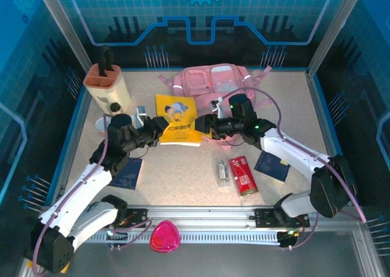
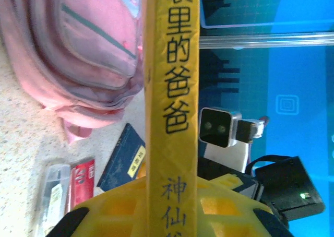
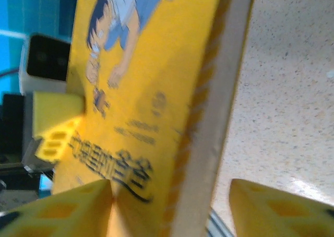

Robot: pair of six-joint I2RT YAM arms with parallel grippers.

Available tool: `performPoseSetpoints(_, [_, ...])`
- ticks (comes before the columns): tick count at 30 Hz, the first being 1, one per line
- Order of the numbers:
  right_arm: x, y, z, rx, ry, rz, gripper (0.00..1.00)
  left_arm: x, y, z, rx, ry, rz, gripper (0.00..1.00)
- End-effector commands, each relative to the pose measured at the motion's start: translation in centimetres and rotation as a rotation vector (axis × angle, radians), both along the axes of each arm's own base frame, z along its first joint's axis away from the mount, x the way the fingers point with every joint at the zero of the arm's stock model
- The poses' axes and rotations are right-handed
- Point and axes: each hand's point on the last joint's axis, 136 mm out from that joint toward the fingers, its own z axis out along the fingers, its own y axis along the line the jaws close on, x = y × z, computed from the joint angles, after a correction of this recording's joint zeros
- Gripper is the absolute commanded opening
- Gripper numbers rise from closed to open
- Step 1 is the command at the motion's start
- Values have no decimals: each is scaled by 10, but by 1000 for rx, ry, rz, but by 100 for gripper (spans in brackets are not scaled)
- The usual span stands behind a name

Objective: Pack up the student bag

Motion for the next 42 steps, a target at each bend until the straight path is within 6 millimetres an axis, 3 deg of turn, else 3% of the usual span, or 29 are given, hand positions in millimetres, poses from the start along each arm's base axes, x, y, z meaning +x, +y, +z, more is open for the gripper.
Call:
performPoseSetpoints(1, [-4, -14, 3, -9, 14, -5, 77, 3, -7, 66, -76, -215, -29, 0])
performPoseSetpoints(4, [-5, -13, 2, -1, 43, 7, 89, 5, -11, 79, -103, -261, -33, 0])
performPoseSetpoints(8, [-12, 2, 29, 67, -14, 55, 97, 9, -20, 87, -117, -298, -52, 0])
performPoseSetpoints(12, [-16, 13, 52, 157, -17, 90, 99, 10, -26, 88, -114, -306, -71, 0])
performPoseSetpoints(15, [-13, 10, 63, 209, -14, 80, 98, 9, -26, 87, -95, -317, -74, 0])
performPoseSetpoints(18, [-9, -3, 83, 271, -46, 47, 87, 8, -20, 68, 4, -256, -55, 0])
performPoseSetpoints(21, [-10, -8, 87, 265, -50, 50, 73, 6, -19, 58, 45, -238, -56, 0])
performPoseSetpoints(24, [-10, -6, 82, 279, -23, 59, 60, 6, -19, 52, 57, -222, -58, 0])
performPoseSetpoints(28, [-13, 6, 75, 266, 5, 103, 54, 5, -23, 51, 78, -234, -62, 0])
performPoseSetpoints(31, [-17, 11, 68, 216, -2, 121, 41, 5, -26, 51, 88, -240, -64, 0])
performPoseSetpoints(38, [-14, 2, 51, 138, -14, 91, 5, 3, -26, 46, 129, -234, -72, 0])
performPoseSetpoints(42, [-10, -9, 47, 91, -36, 57, 0, 1, -27, 41, 160, -234, -84, 26])
